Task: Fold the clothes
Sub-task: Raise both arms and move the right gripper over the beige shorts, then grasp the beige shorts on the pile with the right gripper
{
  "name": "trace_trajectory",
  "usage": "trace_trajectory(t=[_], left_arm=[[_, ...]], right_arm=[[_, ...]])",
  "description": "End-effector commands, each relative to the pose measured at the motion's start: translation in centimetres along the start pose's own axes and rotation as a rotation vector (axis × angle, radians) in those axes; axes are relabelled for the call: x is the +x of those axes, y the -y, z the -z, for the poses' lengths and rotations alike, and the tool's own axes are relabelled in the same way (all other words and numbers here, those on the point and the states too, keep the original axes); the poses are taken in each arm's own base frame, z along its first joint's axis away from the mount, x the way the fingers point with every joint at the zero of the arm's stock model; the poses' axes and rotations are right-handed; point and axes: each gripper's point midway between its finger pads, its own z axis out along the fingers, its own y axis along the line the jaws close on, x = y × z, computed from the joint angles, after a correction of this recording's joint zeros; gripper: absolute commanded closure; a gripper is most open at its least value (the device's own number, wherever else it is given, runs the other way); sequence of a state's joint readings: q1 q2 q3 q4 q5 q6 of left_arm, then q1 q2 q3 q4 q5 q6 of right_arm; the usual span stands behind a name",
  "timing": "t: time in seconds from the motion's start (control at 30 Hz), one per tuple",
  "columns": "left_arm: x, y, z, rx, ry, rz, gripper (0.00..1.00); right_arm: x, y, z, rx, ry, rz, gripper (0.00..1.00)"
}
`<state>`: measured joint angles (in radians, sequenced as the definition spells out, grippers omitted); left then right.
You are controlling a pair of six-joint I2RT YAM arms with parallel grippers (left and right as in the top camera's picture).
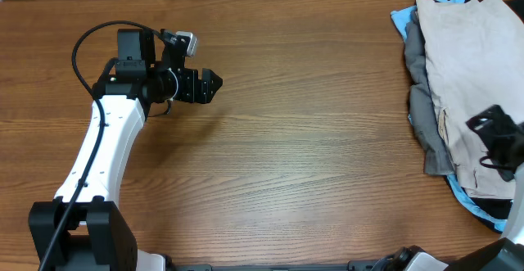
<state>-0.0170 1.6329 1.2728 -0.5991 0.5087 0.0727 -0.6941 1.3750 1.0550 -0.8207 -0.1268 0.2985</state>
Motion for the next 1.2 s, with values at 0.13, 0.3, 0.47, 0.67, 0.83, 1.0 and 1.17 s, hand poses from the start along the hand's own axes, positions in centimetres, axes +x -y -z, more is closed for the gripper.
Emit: trace_trajectory(t=[0.13,0.3,0.47,0.67,0.83,1.0,1.17], left_arm=[[-1.3,-0.5,0.0,-0.018,0.033,0.012,0.09],[-1.3,-0.9,0.0,-0.044,0.035,0.011,0.09],[-1.5,-0.9,0.0,-0.044,0.039,0.009,0.1],[-1.6,-1.0,0.1,-0.046,0.044,0.006,0.11],[-2.0,-1.0,0.1,-0.046,0.059,0.018,0.12],[-2.0,-1.0,0.1,-0.046,0.059,0.021,0.13],[-2.0,-1.0,0.1,-0.046,0.059,0.022,0.14]], right_arm=[[-2.1,3.4,-0.8,0.087,0.032,-0.094,0.04],[0.5,2.9,-1.5,0.076,-0.087,-0.014,0.1],[1.5,1.6,-1.7,0.083,-0.114,0.109,0.11],[2.6,0.9,-2.6,0.114,-0.146,0.169,0.12],[3.9,1.4,-3.6,0.198,-0.165,0.249,0.1],[4.3,1.6,-4.2,0.206,-0.176,0.257,0.1],[5.2,2.1,-4.9,0.21,-0.188,0.257,0.11]])
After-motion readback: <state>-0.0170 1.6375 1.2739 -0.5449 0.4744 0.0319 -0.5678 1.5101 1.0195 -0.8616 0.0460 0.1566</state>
